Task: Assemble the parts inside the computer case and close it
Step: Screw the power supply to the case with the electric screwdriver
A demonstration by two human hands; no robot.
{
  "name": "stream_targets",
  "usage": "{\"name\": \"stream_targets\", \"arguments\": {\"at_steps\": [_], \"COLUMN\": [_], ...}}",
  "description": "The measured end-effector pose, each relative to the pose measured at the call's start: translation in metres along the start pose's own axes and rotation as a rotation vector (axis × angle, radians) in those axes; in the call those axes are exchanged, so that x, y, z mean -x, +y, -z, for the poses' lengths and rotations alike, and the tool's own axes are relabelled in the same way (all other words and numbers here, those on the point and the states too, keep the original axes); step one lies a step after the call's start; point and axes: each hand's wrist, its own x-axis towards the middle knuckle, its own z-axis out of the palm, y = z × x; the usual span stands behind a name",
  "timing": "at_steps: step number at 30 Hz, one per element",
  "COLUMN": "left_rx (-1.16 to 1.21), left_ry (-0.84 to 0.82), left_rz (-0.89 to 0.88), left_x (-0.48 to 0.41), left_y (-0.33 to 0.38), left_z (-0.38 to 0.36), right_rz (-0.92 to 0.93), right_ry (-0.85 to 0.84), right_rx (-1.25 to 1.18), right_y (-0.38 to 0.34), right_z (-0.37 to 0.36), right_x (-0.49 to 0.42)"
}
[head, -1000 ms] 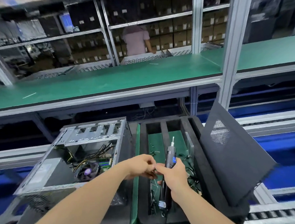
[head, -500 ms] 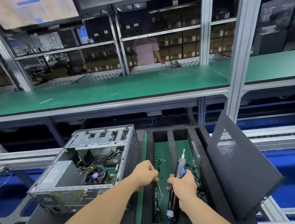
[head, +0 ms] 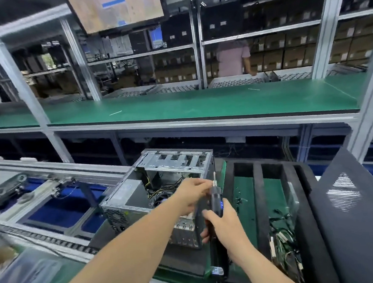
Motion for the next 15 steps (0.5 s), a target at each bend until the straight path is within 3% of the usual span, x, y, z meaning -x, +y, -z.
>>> {"name": "stream_targets", "arguments": {"at_steps": [8, 15], "left_rx": [0.38, 0.319], "left_ry": [0.014, -0.091], "left_rz": [-0.076, -0.15], "left_x": [0.034, 0.058], "left_y": [0.012, -0.005], "left_z": [0.093, 0.176], "right_rz": [0.002, -0.024], "right_ry": [-0.168, -0.21], "right_rx": [0.157, 0.272], "right_y": [-0.011, -0.001], "right_z": [-0.079, -0.149], "right_x": [0.004, 0.0]}}
